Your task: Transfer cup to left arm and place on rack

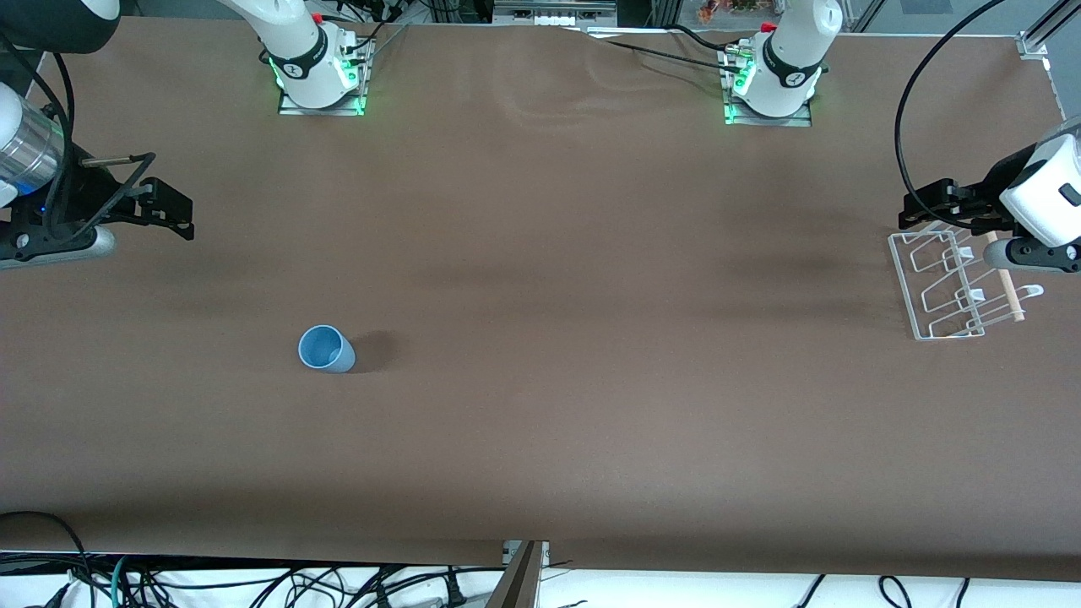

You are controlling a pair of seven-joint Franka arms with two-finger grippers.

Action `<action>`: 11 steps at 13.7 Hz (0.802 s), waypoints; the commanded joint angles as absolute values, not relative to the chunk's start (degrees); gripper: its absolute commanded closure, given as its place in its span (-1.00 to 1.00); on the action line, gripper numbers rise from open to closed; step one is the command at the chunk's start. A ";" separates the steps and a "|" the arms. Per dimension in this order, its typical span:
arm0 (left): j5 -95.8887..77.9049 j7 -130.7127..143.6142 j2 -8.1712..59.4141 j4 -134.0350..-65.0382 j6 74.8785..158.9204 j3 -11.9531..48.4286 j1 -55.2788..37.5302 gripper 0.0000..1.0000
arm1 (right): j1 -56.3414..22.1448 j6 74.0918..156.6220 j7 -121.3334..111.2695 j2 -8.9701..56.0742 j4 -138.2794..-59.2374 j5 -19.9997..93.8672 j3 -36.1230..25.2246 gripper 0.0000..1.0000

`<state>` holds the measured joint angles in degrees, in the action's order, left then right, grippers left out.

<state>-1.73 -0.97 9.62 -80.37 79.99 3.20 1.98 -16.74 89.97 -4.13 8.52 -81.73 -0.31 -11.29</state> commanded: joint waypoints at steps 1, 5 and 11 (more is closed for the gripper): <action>-2.90 -0.88 10.63 -78.31 79.37 3.25 2.28 -1.00 | -16.87 89.30 -4.04 8.35 -81.39 -0.79 -11.25 -1.00; -2.90 -0.88 10.72 -78.31 79.37 3.25 2.20 -1.00 | -16.87 89.21 -4.13 8.26 -81.39 -0.70 -11.25 -0.99; -2.90 -0.88 10.90 -78.31 79.37 3.25 2.28 -1.00 | -17.66 86.22 -4.92 8.44 -82.18 -0.70 -11.07 -1.00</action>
